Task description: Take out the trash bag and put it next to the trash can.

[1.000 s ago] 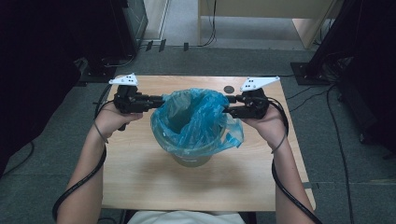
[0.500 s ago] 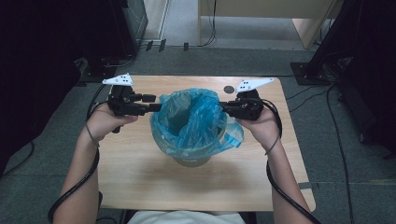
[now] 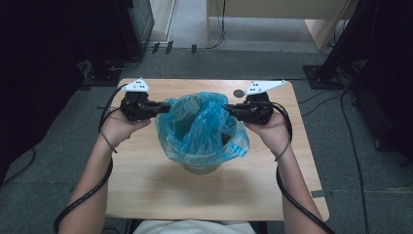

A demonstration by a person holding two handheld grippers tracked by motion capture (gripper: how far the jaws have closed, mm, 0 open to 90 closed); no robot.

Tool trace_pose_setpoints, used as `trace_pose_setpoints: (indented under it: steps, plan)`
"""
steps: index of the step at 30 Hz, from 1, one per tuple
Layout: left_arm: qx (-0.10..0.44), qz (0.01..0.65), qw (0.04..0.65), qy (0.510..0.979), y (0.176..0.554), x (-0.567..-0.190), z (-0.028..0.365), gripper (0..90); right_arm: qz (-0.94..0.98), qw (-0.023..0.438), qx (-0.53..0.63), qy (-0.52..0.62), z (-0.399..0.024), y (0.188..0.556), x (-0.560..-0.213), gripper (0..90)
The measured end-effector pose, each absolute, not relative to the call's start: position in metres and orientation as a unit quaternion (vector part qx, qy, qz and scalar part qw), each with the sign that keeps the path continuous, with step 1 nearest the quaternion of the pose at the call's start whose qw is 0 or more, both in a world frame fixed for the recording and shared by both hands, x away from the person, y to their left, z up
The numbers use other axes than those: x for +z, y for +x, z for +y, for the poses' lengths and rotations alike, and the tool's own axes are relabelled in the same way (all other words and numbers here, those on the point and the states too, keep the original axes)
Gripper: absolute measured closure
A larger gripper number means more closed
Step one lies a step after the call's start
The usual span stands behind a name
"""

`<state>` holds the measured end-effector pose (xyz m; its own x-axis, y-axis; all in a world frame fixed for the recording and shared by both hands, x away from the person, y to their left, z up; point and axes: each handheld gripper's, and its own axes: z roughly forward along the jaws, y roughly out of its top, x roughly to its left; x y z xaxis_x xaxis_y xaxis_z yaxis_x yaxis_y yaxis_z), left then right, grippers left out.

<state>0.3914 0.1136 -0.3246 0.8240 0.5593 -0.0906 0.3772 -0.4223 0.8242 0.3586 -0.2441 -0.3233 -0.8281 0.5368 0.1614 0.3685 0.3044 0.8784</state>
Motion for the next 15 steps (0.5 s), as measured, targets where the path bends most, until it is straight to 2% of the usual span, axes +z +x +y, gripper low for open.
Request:
trace_pose_setpoints:
  steps: [2, 11, 12, 13, 14, 15]
  plan:
    - [0.1, 0.266, 0.478, 0.831, 0.389, -0.318, 0.109, 88.3, 0.804, 0.08, 0.519, 0.279, -0.241, 0.359, -0.322, 86.4]
    - [0.024, 0.209, 0.524, 0.825, 0.382, -0.308, 0.071, 89.0, 0.808, 0.069, 0.524, 0.26, -0.219, 0.362, -0.319, 86.3]
    - [0.025, 0.198, 0.52, 0.83, 0.377, -0.309, 0.065, 89.0, 0.811, 0.067, 0.524, 0.251, -0.213, 0.36, -0.321, 81.5]
    - [0.025, 0.198, 0.52, 0.83, 0.377, -0.309, 0.065, 89.0, 0.811, 0.067, 0.524, 0.251, -0.213, 0.36, -0.321, 81.5]
    - [0.026, 0.196, 0.519, 0.831, 0.375, -0.309, 0.063, 89.0, 0.813, 0.065, 0.525, 0.244, -0.209, 0.358, -0.323, 74.4]
    - [0.026, 0.195, 0.519, 0.831, 0.374, -0.31, 0.062, 89.0, 0.813, 0.065, 0.525, 0.244, -0.209, 0.358, -0.323, 74.4]
